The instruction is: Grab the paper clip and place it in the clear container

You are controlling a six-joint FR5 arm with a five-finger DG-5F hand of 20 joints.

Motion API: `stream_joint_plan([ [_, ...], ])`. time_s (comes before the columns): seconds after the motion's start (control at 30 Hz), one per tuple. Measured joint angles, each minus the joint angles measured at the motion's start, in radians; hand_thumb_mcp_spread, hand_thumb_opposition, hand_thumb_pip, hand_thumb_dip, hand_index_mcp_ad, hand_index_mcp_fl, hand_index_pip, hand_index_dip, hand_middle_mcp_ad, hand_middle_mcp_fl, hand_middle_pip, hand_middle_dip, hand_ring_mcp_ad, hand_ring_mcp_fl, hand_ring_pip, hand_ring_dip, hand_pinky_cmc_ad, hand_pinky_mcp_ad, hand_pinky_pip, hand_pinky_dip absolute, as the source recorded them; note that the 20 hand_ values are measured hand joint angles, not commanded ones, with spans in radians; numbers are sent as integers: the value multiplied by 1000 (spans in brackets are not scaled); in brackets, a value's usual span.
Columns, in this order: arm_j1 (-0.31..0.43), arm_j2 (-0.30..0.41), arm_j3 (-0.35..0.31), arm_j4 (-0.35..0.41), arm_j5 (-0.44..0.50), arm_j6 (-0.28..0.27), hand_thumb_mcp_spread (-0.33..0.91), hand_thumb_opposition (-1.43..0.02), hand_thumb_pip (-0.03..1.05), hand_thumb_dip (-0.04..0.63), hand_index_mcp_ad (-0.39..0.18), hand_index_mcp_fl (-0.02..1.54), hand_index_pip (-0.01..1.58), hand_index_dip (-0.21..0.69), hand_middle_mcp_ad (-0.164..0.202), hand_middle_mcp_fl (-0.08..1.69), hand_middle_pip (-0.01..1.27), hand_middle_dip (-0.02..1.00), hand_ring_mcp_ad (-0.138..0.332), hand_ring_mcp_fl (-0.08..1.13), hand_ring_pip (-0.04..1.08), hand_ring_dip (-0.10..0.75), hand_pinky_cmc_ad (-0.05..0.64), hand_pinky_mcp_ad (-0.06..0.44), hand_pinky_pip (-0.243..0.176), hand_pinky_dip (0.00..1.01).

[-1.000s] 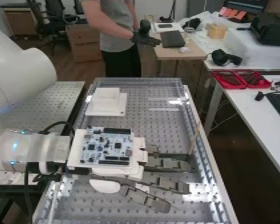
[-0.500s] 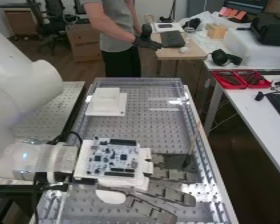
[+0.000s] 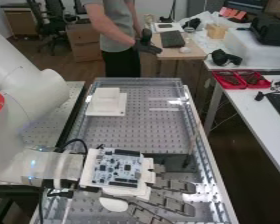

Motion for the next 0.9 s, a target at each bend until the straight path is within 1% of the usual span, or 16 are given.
stream_joint_plan([
  [0.17, -3, -12, -2, 0, 9, -9, 403, -813, 616, 223, -124, 278, 1440, 51, 10, 5, 117, 173, 138, 0, 80, 98, 367, 290, -103, 330],
  [0.2, -4, -15, -2, -1, 12, -11, 405, -813, 616, 223, -129, 290, 1442, 51, 10, 5, 117, 173, 138, 0, 80, 101, 367, 290, -103, 314],
  [0.27, -4, -19, -2, -1, 14, -11, 405, -813, 616, 223, -136, 290, 1442, 51, 10, 5, 117, 171, 138, 0, 73, 103, 367, 288, -103, 314],
  [0.47, -8, -31, 1, 4, 10, -16, 417, -817, 613, 223, -133, 290, 1452, 51, 10, 9, 115, 171, 133, 0, 73, 103, 367, 290, -99, 290],
  [0.5, -8, -33, 1, 6, 7, -17, 431, -813, 613, 223, -136, 290, 1452, 51, 10, 9, 115, 171, 131, 0, 73, 103, 349, 284, -99, 290],
  [0.8, -11, -43, 14, 6, -16, -33, 431, -817, 616, 220, -133, 290, 1449, 51, 10, 9, 119, 171, 131, 0, 73, 103, 344, 278, -99, 283],
  [0.83, -12, -44, 16, 4, -18, -35, 428, -822, 616, 220, -138, 290, 1449, 51, 10, 7, 119, 171, 131, 0, 73, 103, 344, 278, -91, 286],
  [0.9, -12, -45, 19, 2, -21, -39, 433, -834, 616, 239, -138, 290, 1452, 51, 10, 10, 119, 171, 131, 0, 73, 103, 344, 278, -91, 271],
])
